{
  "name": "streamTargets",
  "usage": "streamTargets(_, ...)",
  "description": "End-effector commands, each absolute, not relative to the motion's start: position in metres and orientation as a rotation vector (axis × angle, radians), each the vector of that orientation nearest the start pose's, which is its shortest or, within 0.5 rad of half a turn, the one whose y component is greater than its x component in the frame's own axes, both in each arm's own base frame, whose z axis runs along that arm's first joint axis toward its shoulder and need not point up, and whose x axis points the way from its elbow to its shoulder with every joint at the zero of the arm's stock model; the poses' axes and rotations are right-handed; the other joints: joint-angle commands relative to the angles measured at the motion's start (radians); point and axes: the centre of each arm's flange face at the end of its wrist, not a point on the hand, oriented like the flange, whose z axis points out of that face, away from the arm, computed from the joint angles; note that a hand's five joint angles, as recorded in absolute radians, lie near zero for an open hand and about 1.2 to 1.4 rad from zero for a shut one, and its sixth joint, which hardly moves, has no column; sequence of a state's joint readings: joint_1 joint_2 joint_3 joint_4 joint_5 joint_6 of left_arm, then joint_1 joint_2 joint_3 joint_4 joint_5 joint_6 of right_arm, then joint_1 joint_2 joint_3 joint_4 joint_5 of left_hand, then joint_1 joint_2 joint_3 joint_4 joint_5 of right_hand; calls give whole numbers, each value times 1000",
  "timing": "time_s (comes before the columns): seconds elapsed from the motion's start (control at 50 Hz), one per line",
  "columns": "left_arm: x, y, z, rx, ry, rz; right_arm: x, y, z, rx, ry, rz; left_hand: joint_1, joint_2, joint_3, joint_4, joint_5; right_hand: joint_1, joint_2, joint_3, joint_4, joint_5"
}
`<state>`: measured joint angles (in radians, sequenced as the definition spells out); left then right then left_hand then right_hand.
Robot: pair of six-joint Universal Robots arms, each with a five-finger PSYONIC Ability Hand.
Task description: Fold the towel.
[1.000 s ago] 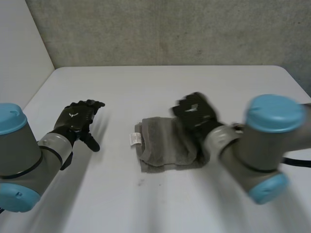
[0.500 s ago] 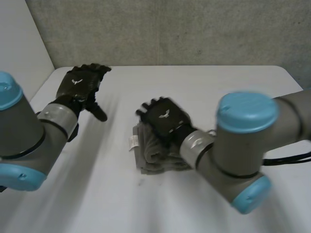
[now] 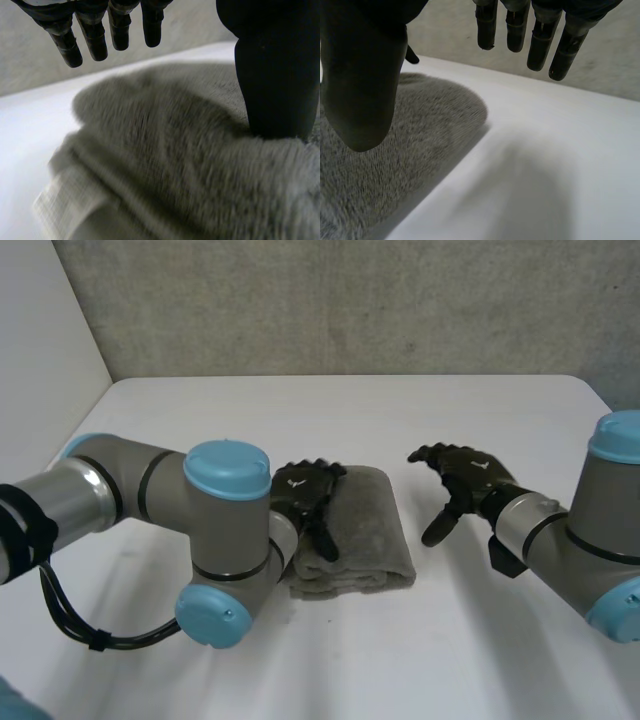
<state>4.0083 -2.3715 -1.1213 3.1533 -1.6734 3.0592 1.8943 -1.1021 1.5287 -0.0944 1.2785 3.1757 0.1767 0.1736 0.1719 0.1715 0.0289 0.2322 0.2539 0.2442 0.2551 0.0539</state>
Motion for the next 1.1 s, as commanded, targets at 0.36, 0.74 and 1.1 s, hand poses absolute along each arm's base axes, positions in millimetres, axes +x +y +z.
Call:
streamTargets(0.36,-320,-248,118,594,2763,-1742,314,-281,117,-900,2172,-1403,2,5,6,7,-25,-58,-79,-70,-81,-54)
streamTargets(0.74,-314,-246,228,488,2601,-2148,301,-274,232,-805,1981,-1734,-1,2,3,4,-28,-58,-79,-70,-81,-54)
streamTargets(1.1,-242,-273,319,434,2423,-2247,232,-299,297,-509,2120,-2024,-1,2,3,4,-28,-58,-79,-70,-81,-54)
